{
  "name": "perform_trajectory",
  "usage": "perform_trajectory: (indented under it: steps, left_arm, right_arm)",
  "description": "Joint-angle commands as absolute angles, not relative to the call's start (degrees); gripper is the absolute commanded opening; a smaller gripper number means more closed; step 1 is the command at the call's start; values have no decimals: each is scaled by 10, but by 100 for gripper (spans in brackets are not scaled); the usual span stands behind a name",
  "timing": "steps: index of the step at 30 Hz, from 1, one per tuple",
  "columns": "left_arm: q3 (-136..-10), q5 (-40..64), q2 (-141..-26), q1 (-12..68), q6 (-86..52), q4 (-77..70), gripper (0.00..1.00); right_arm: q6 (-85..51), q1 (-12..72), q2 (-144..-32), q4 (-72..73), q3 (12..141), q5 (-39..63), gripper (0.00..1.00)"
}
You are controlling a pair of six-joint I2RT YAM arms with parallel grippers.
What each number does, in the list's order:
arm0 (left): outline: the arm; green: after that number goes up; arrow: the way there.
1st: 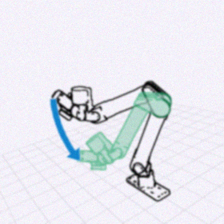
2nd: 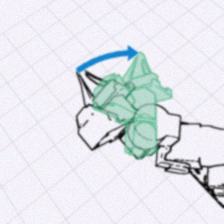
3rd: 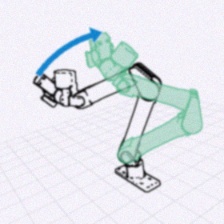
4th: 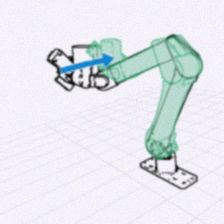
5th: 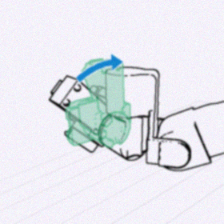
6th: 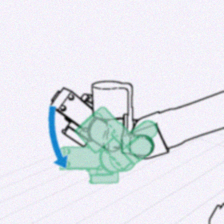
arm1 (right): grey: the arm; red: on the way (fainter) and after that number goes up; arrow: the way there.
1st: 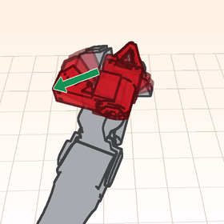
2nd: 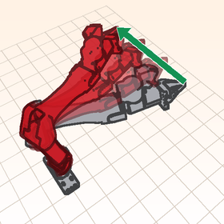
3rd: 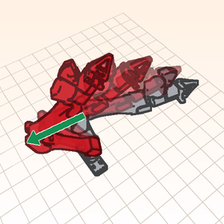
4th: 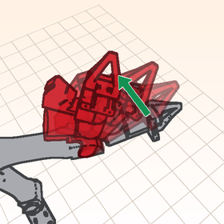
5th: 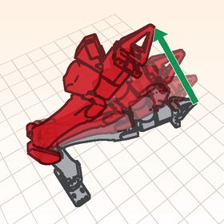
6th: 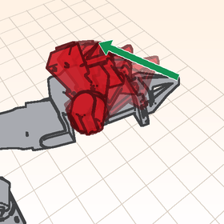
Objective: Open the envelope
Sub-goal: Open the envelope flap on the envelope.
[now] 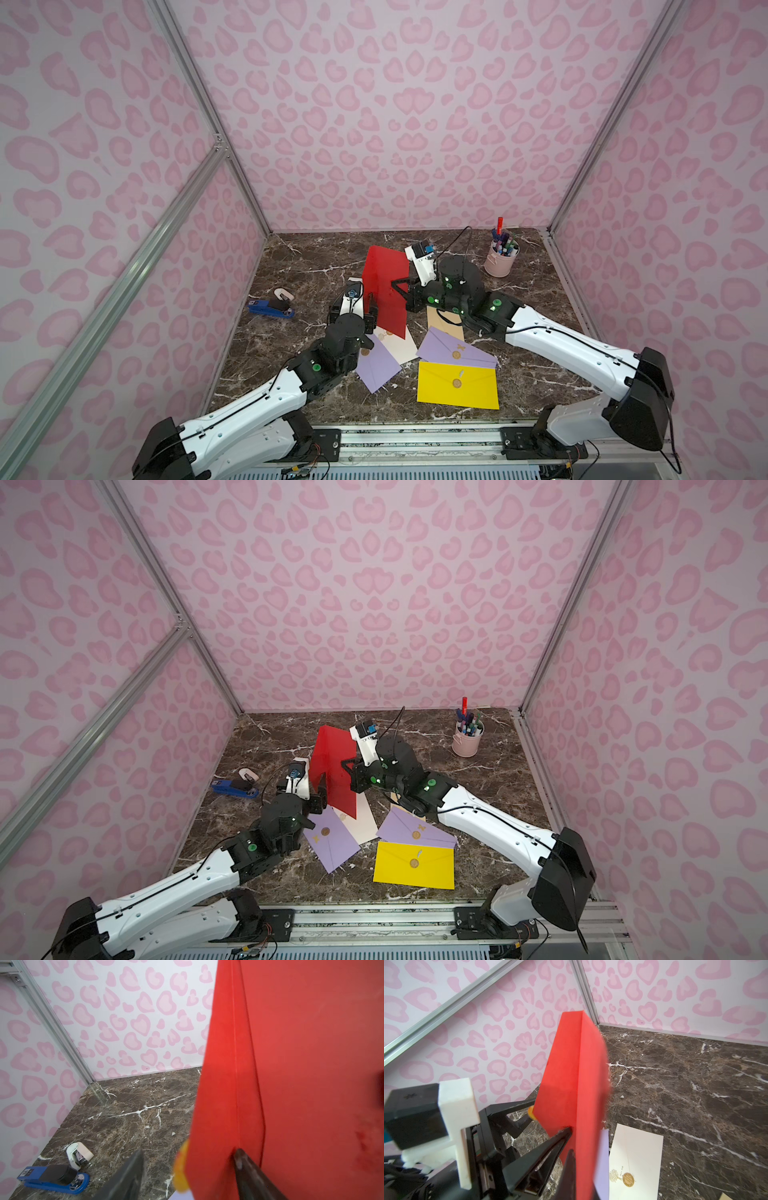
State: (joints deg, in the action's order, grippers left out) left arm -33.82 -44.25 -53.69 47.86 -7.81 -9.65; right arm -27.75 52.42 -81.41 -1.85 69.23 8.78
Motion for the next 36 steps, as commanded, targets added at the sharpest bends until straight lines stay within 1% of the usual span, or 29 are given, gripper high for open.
perform_trajectory:
  steps: [1,8,18,24,31,36]
  left_arm:
    - [-339,-476,-533,478,-87,-89,71]
    - [-337,-497,-525,478,-93,-80,73]
    - [-326,-496,-512,475,-93,-89,75]
    - [-288,-436,-459,460,-88,-131,77]
    - [-235,-304,-365,411,-89,-180,80]
    - [-229,-260,-354,406,-83,-185,80]
  right_arm:
    - [-271,525,-804,-8,683,120,0]
    - [-273,525,-782,22,656,162,0]
    - [-292,513,-773,82,632,280,0]
    - [-323,492,-772,130,611,336,0]
    - [-370,465,-777,193,586,393,0]
    - [-395,460,-784,235,576,423,0]
